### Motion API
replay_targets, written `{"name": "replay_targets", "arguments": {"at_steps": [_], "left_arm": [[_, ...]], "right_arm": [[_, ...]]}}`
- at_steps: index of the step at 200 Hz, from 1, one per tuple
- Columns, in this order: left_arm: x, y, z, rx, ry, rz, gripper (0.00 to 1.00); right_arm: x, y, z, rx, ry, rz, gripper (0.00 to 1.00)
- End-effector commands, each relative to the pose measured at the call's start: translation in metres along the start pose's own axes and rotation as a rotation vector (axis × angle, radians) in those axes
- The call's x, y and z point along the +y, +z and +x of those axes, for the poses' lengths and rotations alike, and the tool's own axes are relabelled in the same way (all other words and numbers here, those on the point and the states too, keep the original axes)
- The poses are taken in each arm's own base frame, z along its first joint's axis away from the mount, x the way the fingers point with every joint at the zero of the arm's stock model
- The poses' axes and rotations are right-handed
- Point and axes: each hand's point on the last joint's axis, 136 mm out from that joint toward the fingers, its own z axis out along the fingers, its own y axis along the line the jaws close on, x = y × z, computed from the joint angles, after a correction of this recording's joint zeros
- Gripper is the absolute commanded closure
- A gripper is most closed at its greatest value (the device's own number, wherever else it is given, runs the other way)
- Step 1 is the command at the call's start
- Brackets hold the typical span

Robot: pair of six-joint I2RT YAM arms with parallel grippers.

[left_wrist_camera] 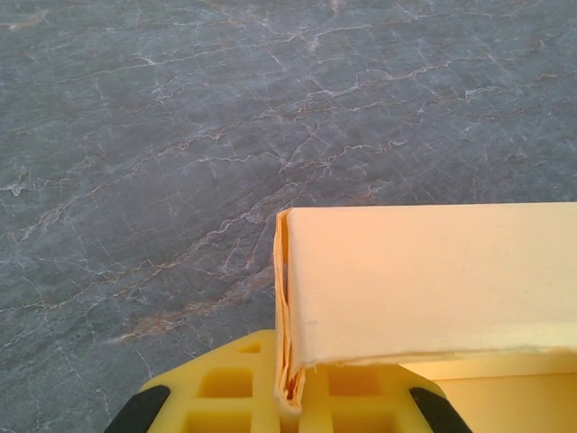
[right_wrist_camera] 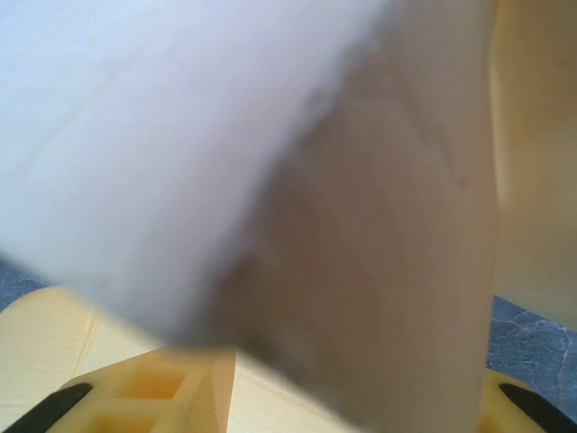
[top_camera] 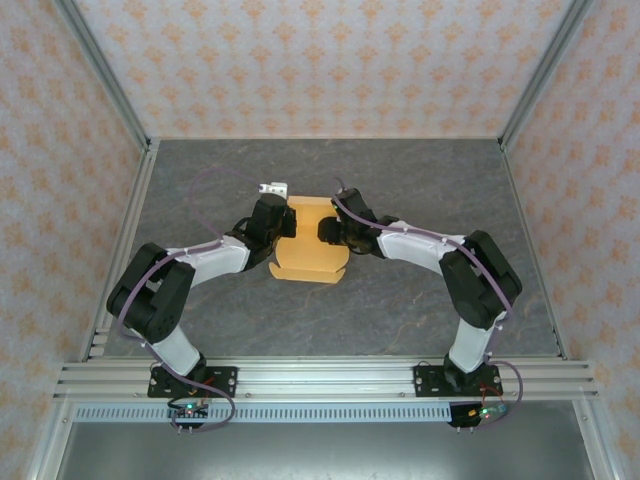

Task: Fold the paper box

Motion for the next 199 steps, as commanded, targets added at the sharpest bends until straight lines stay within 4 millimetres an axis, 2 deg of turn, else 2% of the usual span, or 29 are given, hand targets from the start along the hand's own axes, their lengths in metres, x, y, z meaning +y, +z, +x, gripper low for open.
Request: {"name": "replay_targets", "arguments": {"at_steps": [1,76,108,149,178,199], "left_arm": [[-0.001,-0.009,-0.015,-0.042,0.001,-0.013,1.00],[0.002,-0.010,-0.017,-0.045,0.008,-0.026,1.00],[0.001,-0.009,-0.016,-0.041,0.004,-0.021,1.00],[0.003,-0.012,-0.018,-0.040,-0.008,-0.022,1.00],[0.006,-0.016,-0.020,-0.039,-0.022,-0.025,1.00],[0.008,-0.021,-0.022,-0.036,-0.029,-0.023,1.00]], "right_arm": [[0.009,-0.015,-0.006,-0.010,-0.059,-0.013,0.59],[0.021,-0.089,-0.012,-0.016,-0.255,-0.044,0.43],[0.016,-0.116,-0.019,-0.042,-0.318,-0.025,0.40],[-0.011,-0.151,-0.046,-0.170,-0.292,-0.036,0.37],[-0.046,-0.172,-0.070,-0.319,-0.236,-0.030,0.33],[-0.074,-0.173,-0.080,-0.363,-0.203,0.015,0.31]]}}
